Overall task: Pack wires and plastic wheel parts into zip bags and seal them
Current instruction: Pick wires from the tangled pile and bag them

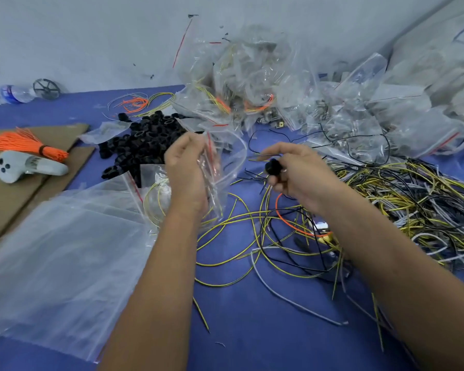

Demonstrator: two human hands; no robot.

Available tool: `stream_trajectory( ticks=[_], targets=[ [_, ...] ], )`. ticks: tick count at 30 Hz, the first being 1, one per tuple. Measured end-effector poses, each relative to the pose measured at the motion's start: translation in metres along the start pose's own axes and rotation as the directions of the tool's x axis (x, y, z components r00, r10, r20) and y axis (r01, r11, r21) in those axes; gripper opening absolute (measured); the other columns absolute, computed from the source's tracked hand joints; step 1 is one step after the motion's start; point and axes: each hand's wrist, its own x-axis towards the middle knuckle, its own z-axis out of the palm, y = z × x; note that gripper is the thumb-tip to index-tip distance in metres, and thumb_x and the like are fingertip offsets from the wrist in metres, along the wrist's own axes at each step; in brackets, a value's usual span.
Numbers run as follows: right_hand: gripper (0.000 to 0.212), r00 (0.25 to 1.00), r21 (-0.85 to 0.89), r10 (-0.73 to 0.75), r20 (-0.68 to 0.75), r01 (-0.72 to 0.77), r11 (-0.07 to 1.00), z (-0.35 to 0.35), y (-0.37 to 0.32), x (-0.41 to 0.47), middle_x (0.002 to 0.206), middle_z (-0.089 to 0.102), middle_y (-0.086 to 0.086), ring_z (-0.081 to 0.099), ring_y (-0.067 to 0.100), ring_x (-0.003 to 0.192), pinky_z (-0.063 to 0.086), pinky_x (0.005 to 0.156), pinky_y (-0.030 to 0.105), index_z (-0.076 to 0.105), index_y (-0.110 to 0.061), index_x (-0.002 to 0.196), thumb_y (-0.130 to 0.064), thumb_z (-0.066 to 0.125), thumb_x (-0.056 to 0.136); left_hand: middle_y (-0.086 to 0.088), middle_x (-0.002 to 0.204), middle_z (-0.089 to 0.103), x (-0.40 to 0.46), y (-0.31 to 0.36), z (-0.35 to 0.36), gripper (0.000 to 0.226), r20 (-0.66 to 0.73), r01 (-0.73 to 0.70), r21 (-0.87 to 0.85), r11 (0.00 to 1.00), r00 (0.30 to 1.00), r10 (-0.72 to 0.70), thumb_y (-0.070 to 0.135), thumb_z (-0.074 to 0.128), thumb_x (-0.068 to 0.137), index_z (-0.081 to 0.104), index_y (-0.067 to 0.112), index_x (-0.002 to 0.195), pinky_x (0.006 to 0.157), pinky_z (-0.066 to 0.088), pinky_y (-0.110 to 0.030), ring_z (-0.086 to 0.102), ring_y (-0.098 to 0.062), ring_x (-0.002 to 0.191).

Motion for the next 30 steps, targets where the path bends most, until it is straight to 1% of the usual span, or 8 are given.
stream_trajectory(
  ticks=[3, 8, 13, 15, 18, 22, 25, 30],
  targets=[
    [0.021, 0.999, 0.16, 0.017, 0.044, -0.024, 0.987, -0.027, -0.007, -0.005, 0.076, 0.056, 0.007, 0.051, 0.015, 0.055, 0.036, 0.051, 0.023, 0.068, -0.001, 0.095, -0.006, 0.049, 0.1, -0.012, 0.066, 0.043, -0.011, -0.008, 0.016, 0.024, 0.073, -0.004, 0.106, 0.994, 0.997, -0.004, 0.014, 0.058, 0.085, 0.054, 0.016, 0.061, 0.058, 0.035, -0.034, 0.039, -0.023, 0.061],
    [0.018, 0.952, -0.368, -0.254, -0.17, 0.177, 0.913, -0.061, -0.002, -0.016, 0.084, 0.069, 0.001, 0.061, 0.012, 0.059, 0.051, 0.06, 0.031, 0.063, -0.012, 0.105, -0.016, 0.072, 0.09, -0.001, 0.056, 0.041, -0.031, -0.025, 0.043, 0.033, 0.202, -0.082, 0.293, 0.953, 0.979, 0.022, 0.018, 0.058, 0.09, 0.048, 0.017, 0.059, 0.055, 0.032, -0.032, 0.038, -0.016, 0.056],
    [0.022, 0.8, -0.795, -0.534, -0.274, 0.124, 0.593, -0.08, 0.01, -0.022, 0.118, 0.057, 0.007, 0.065, 0.026, 0.097, 0.049, 0.095, 0.031, 0.069, -0.017, 0.112, -0.02, 0.069, 0.09, 0.008, 0.057, 0.038, -0.051, -0.043, 0.053, 0.037, 0.259, -0.186, 0.423, 0.887, 0.963, 0.079, 0.015, 0.056, 0.098, 0.041, 0.017, 0.064, 0.054, 0.03, -0.032, 0.035, -0.013, 0.056],
    [0.026, 0.729, -0.813, -0.619, -0.292, 0.151, 0.562, -0.082, 0.011, -0.024, 0.118, 0.056, 0.01, 0.064, 0.024, 0.092, 0.045, 0.091, 0.022, 0.073, -0.015, 0.117, -0.018, 0.067, 0.093, 0.006, 0.058, 0.036, -0.056, -0.045, 0.053, 0.036, 0.297, -0.252, 0.466, 0.848, 0.948, 0.118, 0.017, 0.055, 0.098, 0.04, 0.016, 0.065, 0.053, 0.029, -0.031, 0.034, -0.01, 0.056],
    [0.022, 0.656, -0.771, -0.706, -0.265, 0.296, 0.564, -0.082, 0.01, -0.027, 0.103, 0.068, 0.008, 0.069, 0.023, 0.079, 0.057, 0.079, 0.033, 0.074, -0.012, 0.115, -0.016, 0.066, 0.094, -0.002, 0.059, 0.037, -0.059, -0.047, 0.052, 0.034, 0.324, -0.302, 0.478, 0.825, 0.933, 0.155, 0.016, 0.054, 0.098, 0.042, 0.01, 0.067, 0.053, 0.03, -0.034, 0.034, -0.01, 0.057],
    [0.005, 0.771, -0.42, -0.596, -0.224, 0.475, 0.773, -0.064, 0.011, -0.031, 0.076, 0.071, 0.004, 0.07, 0.018, 0.057, 0.053, 0.05, 0.028, 0.069, -0.007, 0.096, -0.006, 0.071, 0.091, -0.01, 0.064, 0.041, -0.063, -0.046, 0.053, 0.032, 0.342, -0.365, 0.474, 0.801, 0.915, 0.215, 0.014, 0.053, 0.099, 0.043, 0.005, 0.07, 0.056, 0.034, -0.046, 0.039, -0.024, 0.06],
    [0.008, 0.844, -0.314, -0.531, -0.082, 0.484, 0.817, -0.049, 0.018, -0.03, 0.069, 0.072, 0.001, 0.07, 0.017, 0.06, 0.054, 0.055, 0.03, 0.071, -0.007, 0.087, 0.0, 0.074, 0.086, -0.002, 0.072, 0.047, -0.066, -0.041, 0.055, 0.03, 0.402, -0.506, 0.507, 0.698, 0.855, 0.327, 0.017, 0.052, 0.099, 0.049, 0.006, 0.072, 0.06, 0.037, -0.043, 0.046, -0.024, 0.069],
    [0.01, 0.82, -0.403, -0.563, 0.105, 0.553, 0.73, -0.047, 0.026, -0.03, 0.078, 0.074, 0.008, 0.072, 0.032, 0.075, 0.058, 0.072, 0.052, 0.074, -0.007, 0.087, 0.002, 0.071, 0.085, -0.004, 0.093, 0.058, -0.07, -0.037, 0.059, 0.022, 0.466, -0.642, 0.519, 0.564, 0.766, 0.443, 0.011, 0.054, 0.099, 0.057, 0.003, 0.079, 0.074, 0.044, -0.039, 0.054, -0.027, 0.088]
  ],
)
